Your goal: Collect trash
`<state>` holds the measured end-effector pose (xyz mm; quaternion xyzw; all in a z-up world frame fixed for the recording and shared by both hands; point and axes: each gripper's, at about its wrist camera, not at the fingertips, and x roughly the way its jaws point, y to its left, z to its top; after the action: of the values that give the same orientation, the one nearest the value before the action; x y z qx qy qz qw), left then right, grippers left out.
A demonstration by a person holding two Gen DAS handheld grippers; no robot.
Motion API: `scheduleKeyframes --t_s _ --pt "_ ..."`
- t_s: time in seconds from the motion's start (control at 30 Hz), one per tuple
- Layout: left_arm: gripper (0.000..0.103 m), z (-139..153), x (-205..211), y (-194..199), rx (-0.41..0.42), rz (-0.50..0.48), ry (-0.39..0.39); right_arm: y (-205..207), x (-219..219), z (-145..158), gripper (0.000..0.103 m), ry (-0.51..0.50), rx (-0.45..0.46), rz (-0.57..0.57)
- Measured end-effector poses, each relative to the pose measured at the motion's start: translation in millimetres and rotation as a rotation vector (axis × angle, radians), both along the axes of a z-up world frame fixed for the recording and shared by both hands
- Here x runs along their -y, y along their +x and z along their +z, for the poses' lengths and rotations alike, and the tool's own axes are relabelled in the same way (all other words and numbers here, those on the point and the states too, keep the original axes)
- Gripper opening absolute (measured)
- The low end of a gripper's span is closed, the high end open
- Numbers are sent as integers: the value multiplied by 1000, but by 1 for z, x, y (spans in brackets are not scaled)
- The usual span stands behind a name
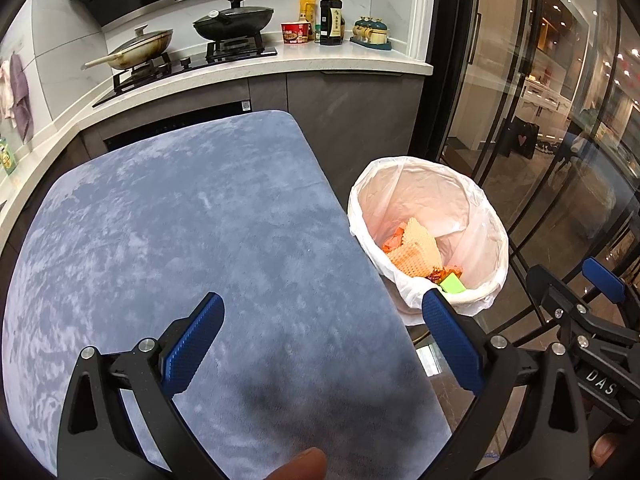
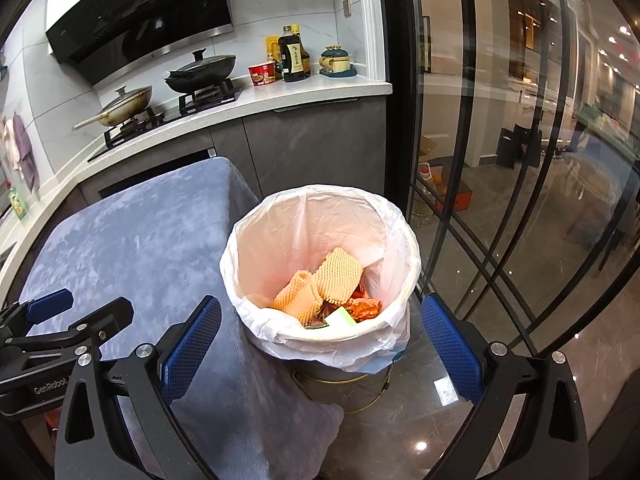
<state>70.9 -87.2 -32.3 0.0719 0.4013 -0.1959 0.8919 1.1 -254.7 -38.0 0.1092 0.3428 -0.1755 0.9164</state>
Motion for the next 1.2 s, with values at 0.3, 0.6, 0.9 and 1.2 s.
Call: scheduleKeyframes --t_s 0.3,0.6,0.9,1.2 --pt "95 -2 -3 -3 0 1 9 -3 -2 -3 97 2 -14 -1" --pt "95 -2 -2 -3 3 3 15 -4 -2 -3 97 2 -17 -2" --pt "95 -3 0 -3 0 13 22 -4 1 -8 97 7 -13 -4" --pt "95 -4 3 -2 0 19 26 -3 3 -9 97 9 -16 -4"
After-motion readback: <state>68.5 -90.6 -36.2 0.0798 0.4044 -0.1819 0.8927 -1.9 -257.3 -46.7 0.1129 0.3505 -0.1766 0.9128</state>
